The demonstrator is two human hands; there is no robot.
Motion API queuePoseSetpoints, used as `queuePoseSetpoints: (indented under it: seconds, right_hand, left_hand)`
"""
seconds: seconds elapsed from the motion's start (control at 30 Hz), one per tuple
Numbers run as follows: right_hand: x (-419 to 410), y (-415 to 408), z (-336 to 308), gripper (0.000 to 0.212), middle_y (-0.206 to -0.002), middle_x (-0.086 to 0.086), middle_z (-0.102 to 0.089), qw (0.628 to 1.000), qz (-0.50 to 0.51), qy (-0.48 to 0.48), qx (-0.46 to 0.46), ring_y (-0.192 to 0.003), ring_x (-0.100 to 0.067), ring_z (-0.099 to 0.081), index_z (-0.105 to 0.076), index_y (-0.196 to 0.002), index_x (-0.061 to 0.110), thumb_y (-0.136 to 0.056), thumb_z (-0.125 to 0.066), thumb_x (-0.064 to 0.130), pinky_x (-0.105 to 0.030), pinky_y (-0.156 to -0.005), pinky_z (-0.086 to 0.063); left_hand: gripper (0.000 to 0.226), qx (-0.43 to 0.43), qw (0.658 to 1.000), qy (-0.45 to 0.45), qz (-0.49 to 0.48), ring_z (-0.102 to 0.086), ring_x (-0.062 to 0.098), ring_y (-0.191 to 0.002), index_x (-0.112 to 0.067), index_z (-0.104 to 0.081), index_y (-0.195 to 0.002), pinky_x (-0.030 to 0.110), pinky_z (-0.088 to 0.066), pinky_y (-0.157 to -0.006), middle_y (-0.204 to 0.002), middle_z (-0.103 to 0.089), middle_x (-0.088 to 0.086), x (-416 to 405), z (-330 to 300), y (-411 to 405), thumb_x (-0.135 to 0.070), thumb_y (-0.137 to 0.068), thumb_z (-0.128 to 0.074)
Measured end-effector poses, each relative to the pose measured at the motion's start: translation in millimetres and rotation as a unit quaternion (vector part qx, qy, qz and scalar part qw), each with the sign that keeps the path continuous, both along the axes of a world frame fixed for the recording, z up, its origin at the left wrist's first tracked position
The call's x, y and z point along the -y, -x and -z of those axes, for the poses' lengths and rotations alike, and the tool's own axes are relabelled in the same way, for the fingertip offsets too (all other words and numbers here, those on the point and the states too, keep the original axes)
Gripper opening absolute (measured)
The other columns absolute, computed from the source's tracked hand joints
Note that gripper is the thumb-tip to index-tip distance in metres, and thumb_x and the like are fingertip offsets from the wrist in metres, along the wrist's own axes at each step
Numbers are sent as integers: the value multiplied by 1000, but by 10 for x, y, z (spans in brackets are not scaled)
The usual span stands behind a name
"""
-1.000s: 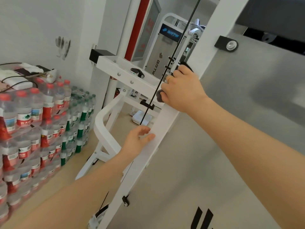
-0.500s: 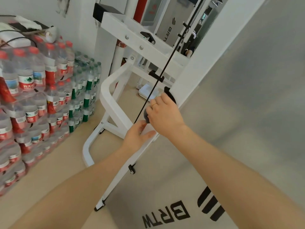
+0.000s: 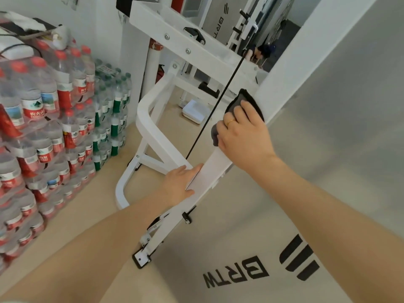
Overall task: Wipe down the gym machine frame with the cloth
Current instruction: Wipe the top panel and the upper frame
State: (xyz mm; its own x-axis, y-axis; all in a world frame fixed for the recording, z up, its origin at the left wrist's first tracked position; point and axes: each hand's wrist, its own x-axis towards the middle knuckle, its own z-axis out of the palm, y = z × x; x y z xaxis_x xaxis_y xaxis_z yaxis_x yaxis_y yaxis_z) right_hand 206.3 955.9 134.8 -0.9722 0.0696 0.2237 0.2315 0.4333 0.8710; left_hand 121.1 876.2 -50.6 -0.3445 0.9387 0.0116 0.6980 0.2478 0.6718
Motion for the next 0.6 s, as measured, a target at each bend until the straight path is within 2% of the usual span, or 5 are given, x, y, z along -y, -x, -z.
queuePoseSetpoints:
  seconds: [0.1,0.23,0.43,0.5,0.6]
  right_hand:
    - [68,6,537,30,-95,7,-66,997,42,13,60,-97,-17,-60,-68,-101,25,-88,-43,35,-34,-109,-33]
    - [183,23,1081,45,-117,0,-58,981,107,85,138,-114,-24,-50,-49,-126,13,-89,-24,19,-38,-115,-17]
    - [117,15,792,25,-83,1,-67,997,22,67,6,-91,-20,-63,-70,-87,18,-82,-48,29,-33,-107,-37]
    - [45,39,551,29,-80,-3,-66,997,0,49,-60,-91,-24,-63,-68,-82,14,-84,-43,28,-35,-106,-36]
    - [11,72,391,34,-78,-3,-64,997,3,47,-66,-88,-24,-61,-67,-80,14,-86,-37,29,-35,-106,-36]
  left_hand:
    - [81,-17,999,-10,25,-31,28,-131,-26,-4,-147,39,-32,-104,-135,-44,7,-7,138,71,-21,-87,-58]
    - [69,-62,996,-34,61,-23,23,-138,-14,-17,-145,34,-26,-109,-147,-31,5,55,363,222,-20,-87,-55]
    - [68,-201,976,8,84,6,18,-143,-17,-1,-148,33,5,-114,-156,6,1,36,532,322,-22,-93,-41]
    - [66,-206,976,7,74,8,16,-143,-20,-3,-148,31,8,-113,-156,6,0,-6,533,376,-18,-93,-39]
    - [62,-183,981,-8,58,1,14,-143,-25,-13,-147,33,-1,-114,-156,-3,-3,-41,513,419,-15,-92,-40]
